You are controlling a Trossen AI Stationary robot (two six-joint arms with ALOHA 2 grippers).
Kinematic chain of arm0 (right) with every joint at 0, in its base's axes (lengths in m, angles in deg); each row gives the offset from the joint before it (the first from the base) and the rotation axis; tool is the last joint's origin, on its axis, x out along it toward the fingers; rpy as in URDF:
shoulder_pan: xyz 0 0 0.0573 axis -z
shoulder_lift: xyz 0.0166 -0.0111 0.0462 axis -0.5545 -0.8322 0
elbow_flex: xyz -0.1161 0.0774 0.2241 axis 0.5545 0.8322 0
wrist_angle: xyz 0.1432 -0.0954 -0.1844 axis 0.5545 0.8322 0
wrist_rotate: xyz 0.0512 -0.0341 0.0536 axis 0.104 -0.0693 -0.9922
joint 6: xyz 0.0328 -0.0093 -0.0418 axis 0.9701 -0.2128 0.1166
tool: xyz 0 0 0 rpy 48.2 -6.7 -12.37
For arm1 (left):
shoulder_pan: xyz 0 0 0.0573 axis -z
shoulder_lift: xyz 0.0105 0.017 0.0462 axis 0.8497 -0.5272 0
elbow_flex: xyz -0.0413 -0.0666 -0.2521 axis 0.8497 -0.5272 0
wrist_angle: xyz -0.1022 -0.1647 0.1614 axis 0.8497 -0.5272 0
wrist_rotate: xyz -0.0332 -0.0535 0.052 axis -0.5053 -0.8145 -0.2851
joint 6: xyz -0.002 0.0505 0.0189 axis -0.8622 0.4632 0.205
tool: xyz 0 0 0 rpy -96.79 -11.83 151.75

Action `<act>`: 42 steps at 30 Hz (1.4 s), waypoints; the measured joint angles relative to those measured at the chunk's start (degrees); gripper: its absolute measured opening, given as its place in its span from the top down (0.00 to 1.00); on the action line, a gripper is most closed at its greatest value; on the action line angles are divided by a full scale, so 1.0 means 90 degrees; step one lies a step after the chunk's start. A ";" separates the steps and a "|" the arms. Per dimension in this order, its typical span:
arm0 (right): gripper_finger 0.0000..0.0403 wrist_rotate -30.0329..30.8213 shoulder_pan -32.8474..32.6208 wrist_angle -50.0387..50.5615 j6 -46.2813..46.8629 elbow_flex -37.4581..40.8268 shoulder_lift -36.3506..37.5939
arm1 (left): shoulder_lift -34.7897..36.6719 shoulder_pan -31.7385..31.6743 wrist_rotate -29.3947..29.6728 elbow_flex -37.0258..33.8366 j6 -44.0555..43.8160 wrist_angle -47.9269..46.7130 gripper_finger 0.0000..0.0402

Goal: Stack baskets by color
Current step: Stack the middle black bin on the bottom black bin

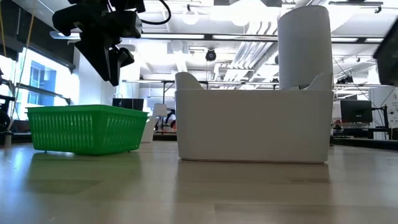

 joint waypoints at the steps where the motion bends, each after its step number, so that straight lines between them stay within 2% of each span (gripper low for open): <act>1: 1.00 -0.0077 -0.0059 0.0001 0.0045 0.0000 -0.0061 | 0.0000 0.0002 0.0000 0.0000 0.0001 0.0000 0.66; 11: 1.00 -0.0627 -0.0485 -0.0129 -0.0118 0.0000 -0.0698 | 0.0000 0.0001 0.0000 0.0000 -0.0001 0.0002 0.66; 18: 1.00 -0.0646 -0.0486 -0.0428 -0.0601 -0.0002 -0.0813 | 0.0000 -0.0002 0.0009 0.0000 -0.0001 0.0005 0.66; 26: 1.00 -0.0586 -0.0477 -0.0995 -0.1107 -0.0005 -0.0813 | 0.0000 -0.0005 0.0364 0.0000 -0.0001 0.0007 0.66; 38: 1.00 -0.0823 -0.0477 -0.0961 -0.0709 -0.0005 -0.0813 | 0.0000 -0.0005 0.0362 0.0000 -0.0001 0.0007 0.66; 42: 1.00 -0.0678 -0.0476 -0.1059 -0.0701 -0.0004 -0.0813 | 0.0000 -0.0005 0.0362 0.0000 0.0000 0.0007 0.66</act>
